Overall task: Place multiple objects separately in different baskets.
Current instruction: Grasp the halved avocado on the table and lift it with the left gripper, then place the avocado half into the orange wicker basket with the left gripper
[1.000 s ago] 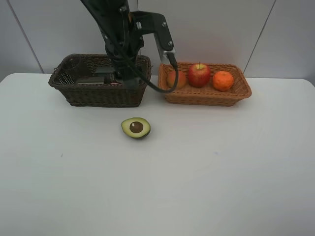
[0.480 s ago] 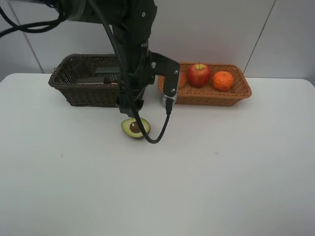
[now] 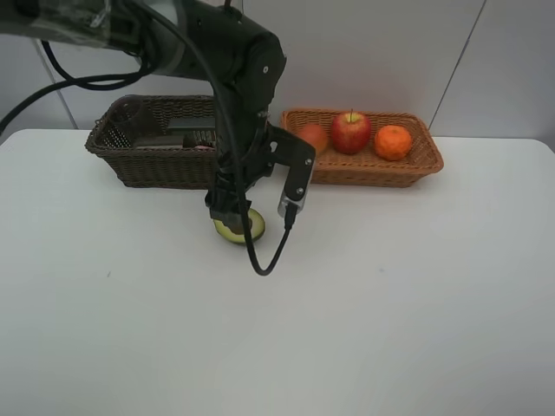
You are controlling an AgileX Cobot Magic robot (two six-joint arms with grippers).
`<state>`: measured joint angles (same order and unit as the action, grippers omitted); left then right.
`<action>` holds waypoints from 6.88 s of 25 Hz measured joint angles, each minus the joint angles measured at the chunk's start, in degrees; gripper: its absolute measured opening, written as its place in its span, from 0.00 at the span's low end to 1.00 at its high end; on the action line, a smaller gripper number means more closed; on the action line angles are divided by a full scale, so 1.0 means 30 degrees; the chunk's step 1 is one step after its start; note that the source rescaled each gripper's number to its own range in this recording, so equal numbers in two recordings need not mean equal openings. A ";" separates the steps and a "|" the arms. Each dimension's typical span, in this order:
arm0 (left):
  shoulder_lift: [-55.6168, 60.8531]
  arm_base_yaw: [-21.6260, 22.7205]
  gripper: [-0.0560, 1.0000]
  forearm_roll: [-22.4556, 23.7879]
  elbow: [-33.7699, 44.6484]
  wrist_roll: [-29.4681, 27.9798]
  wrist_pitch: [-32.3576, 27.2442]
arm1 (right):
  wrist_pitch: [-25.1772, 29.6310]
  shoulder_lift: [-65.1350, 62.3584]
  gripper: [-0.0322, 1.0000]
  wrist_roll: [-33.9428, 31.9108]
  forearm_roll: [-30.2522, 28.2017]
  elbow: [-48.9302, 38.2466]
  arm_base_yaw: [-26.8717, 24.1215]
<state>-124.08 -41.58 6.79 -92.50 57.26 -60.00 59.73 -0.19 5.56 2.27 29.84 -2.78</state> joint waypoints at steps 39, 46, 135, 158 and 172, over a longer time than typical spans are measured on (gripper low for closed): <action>-0.2737 0.0087 0.98 -0.0114 0.0000 0.2926 0.2042 | 0.0000 0.0000 1.00 0.0000 0.0000 0.0000 0.0000; -0.2965 0.0146 0.98 -0.0152 0.0000 0.2926 0.2042 | 0.0000 0.0000 1.00 0.0000 0.0000 0.0000 0.0000; -0.5369 0.0027 0.79 -0.5002 -0.8565 -0.4041 1.3550 | 0.0000 0.0000 1.00 0.0000 0.0000 0.0000 0.0000; -0.6291 0.0027 0.79 -0.4986 -0.8565 -0.4041 1.4267 | 0.0000 0.0000 1.00 0.0000 0.0000 0.0000 0.0000; -0.6291 0.0027 0.79 -0.5097 -0.8565 -0.4041 1.4267 | 0.0000 0.0000 1.00 0.0000 0.0000 0.0000 0.0000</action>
<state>-142.95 -41.50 -8.50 -118.19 45.14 -17.20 59.73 -0.19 5.56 2.27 29.84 -2.78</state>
